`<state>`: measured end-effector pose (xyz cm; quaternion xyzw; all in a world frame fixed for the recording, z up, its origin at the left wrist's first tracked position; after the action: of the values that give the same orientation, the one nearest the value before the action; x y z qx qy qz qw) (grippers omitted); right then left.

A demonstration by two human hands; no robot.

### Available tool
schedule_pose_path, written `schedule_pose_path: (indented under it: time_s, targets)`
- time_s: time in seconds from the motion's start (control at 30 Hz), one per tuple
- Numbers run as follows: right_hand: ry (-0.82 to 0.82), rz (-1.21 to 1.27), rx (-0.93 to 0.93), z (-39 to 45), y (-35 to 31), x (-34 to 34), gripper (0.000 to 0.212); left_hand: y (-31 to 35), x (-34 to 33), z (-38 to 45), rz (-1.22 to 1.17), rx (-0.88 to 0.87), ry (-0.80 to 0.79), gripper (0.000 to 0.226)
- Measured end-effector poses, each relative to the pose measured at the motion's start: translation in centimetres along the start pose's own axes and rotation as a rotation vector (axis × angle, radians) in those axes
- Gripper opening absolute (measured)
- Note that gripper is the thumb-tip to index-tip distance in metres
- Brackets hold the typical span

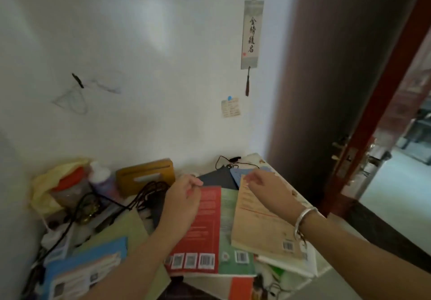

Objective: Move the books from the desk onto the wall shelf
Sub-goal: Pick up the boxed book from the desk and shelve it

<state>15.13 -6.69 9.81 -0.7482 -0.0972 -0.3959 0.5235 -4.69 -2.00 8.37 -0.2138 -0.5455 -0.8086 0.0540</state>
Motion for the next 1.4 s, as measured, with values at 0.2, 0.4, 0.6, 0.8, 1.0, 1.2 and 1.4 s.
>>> schedule_pose_path:
  time_s: [0.2, 0.4, 0.6, 0.8, 1.0, 1.2, 1.4]
  targets:
    - [-0.026, -0.053, -0.325, 2.6, 10.5, 0.4, 0.027, -3.4, -9.2, -0.3, 0.065, 0.129, -0.208, 0.011]
    - [-0.181, 0.16, -0.695, 4.5, 16.2, 0.5, 0.059, -5.1, -15.3, 0.2, 0.195, 0.194, -0.484, 0.039]
    - [-0.264, 0.822, -0.918, 6.9, 16.6, 0.6, 0.007, -5.5, -17.4, 0.5, 0.257, 0.217, -0.659, 0.059]
    - [-0.339, 0.85, -0.923, 8.7, 16.7, 1.4, 0.027, -5.2, -15.7, 2.8, 0.201, 0.202, -0.734, 0.058]
    - [-0.409, 0.917, -0.815, 9.4, 13.3, 1.9, 0.025, -2.8, -15.1, 4.2, 0.323, 0.191, -0.85, 0.076]
    - [-0.442, 0.829, -0.677, 9.7, 8.3, 2.7, 0.046, 2.5, -14.6, 4.1, -0.065, 0.154, -0.747, 0.05]
    - [-0.596, 0.864, -0.644, 9.0, 5.6, 0.6, 0.066, 1.5, -11.9, 5.8, 0.191, 0.253, -0.363, 0.023]
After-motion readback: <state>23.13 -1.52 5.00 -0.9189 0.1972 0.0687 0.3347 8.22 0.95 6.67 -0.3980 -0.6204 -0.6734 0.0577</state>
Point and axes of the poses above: each hand's wrist, its own z-axis towards the middle knuckle, its own x-axis out of the back of the hand, y = z × x, the point moved 1 cm from there along z, towards the middle knuckle, and after that the axes turned 12 degrees about -x, right-handed, at the moved point
